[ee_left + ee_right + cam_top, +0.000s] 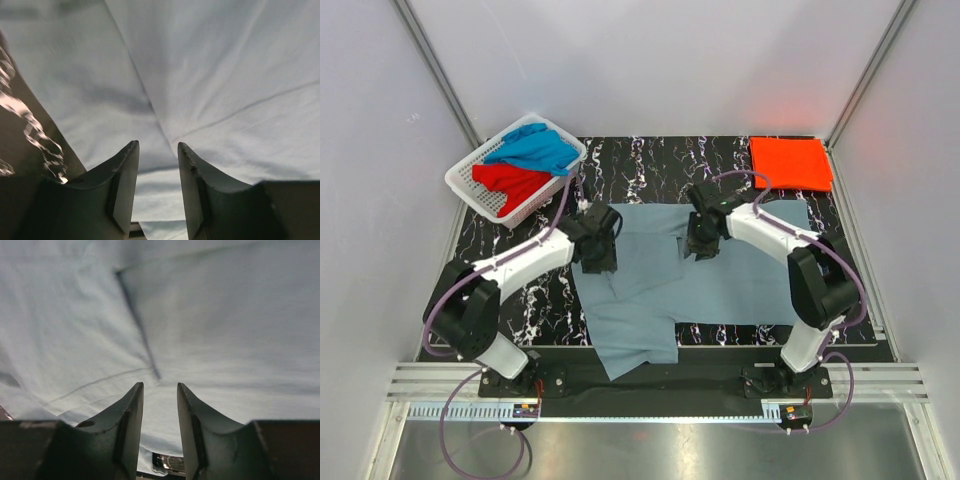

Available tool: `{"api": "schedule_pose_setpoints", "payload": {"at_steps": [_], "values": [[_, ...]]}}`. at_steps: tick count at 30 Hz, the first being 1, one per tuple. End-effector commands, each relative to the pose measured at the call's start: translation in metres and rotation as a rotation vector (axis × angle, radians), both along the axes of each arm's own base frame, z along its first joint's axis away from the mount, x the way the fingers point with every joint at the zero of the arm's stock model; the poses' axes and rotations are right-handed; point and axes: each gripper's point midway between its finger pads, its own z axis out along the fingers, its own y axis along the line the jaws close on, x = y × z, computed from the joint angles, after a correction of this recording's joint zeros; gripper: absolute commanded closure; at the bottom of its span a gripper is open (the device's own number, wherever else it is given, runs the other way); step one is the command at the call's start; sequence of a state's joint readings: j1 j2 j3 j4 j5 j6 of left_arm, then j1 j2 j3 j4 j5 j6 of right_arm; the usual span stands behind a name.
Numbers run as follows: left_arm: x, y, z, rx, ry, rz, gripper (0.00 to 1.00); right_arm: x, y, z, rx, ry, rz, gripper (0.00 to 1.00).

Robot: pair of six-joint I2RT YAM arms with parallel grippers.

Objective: Fold and stack the t-shirts
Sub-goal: Fold the tshirt

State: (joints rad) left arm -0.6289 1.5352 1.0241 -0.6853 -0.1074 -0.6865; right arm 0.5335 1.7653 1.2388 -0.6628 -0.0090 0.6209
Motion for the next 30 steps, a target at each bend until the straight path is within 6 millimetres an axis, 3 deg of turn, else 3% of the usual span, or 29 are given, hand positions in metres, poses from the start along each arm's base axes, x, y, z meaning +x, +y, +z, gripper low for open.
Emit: {"api": "schedule_pose_setpoints", "payload": {"at_steps": [1,3,4,6,11,12,17,18,22,26,30], "values": [[0.061,0.009,0.032,-0.008,-0.150,0.033,0.58,0.036,-0.054,0.040,-0.012,-0.103,-0.130,0.61],[0.094,0.010,0.035,0.000,-0.187,0.031,0.58,0.051,-0.083,0.040,-0.023,-0.119,-0.196,0.64],[0.105,0.011,0.032,0.014,-0.191,0.032,0.58,0.061,-0.106,0.037,-0.037,-0.119,-0.240,0.66],[0.133,0.010,0.025,0.033,-0.190,0.031,0.58,0.073,-0.127,0.035,-0.045,-0.124,-0.279,0.67],[0.179,0.010,0.002,0.071,-0.177,0.045,0.58,0.099,-0.192,0.018,-0.074,-0.104,-0.437,0.68],[0.189,0.009,-0.005,0.078,-0.166,0.051,0.58,0.100,-0.216,0.013,-0.089,-0.089,-0.490,0.68],[0.209,0.015,-0.024,0.133,-0.155,0.066,0.56,0.100,-0.276,-0.017,-0.175,-0.024,-0.607,0.70],[0.212,0.021,-0.033,0.157,-0.136,0.085,0.56,0.096,-0.297,-0.026,-0.207,0.004,-0.656,0.70],[0.217,0.030,-0.054,0.179,-0.091,0.113,0.56,0.088,-0.333,-0.044,-0.270,0.057,-0.726,0.70],[0.225,0.035,-0.067,0.173,-0.068,0.124,0.56,0.067,-0.369,-0.057,-0.316,0.104,-0.829,0.71],[0.236,0.034,-0.071,0.159,-0.070,0.117,0.55,0.066,-0.387,-0.065,-0.284,0.099,-0.878,0.71]]}}
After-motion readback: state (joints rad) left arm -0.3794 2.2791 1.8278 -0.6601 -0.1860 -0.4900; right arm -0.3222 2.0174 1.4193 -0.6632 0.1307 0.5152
